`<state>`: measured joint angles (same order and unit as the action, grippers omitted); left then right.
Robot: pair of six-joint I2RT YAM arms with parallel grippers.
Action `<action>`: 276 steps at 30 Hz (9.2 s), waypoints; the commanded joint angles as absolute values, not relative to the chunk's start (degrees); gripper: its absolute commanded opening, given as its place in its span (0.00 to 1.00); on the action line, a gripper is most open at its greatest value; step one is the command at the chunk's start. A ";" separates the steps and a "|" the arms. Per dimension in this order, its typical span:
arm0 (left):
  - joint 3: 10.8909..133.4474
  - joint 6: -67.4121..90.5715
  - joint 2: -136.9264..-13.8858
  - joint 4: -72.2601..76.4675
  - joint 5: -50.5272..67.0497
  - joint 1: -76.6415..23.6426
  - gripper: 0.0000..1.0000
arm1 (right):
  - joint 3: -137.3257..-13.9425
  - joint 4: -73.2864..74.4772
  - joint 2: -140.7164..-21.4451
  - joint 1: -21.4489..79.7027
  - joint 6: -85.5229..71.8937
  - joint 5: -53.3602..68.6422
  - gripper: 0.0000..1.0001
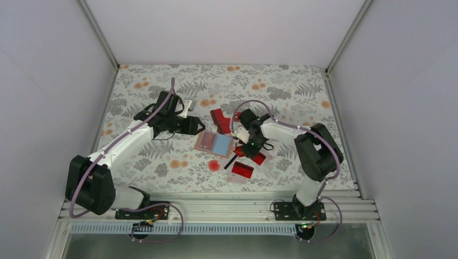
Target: Put the credit cards into the card holder
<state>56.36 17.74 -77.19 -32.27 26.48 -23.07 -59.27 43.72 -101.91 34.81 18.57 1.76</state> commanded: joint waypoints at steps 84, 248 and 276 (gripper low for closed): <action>57.30 18.72 -76.29 -27.13 26.54 -25.49 0.60 | -58.53 44.56 -108.43 43.27 15.07 0.77 0.74; 56.68 21.41 -76.05 -24.61 24.52 -27.52 0.59 | -55.91 43.07 -108.68 41.78 14.69 -4.91 0.54; 57.27 23.33 -75.47 -24.83 24.52 -29.18 0.59 | -64.42 53.29 -93.04 41.31 7.95 -5.81 0.61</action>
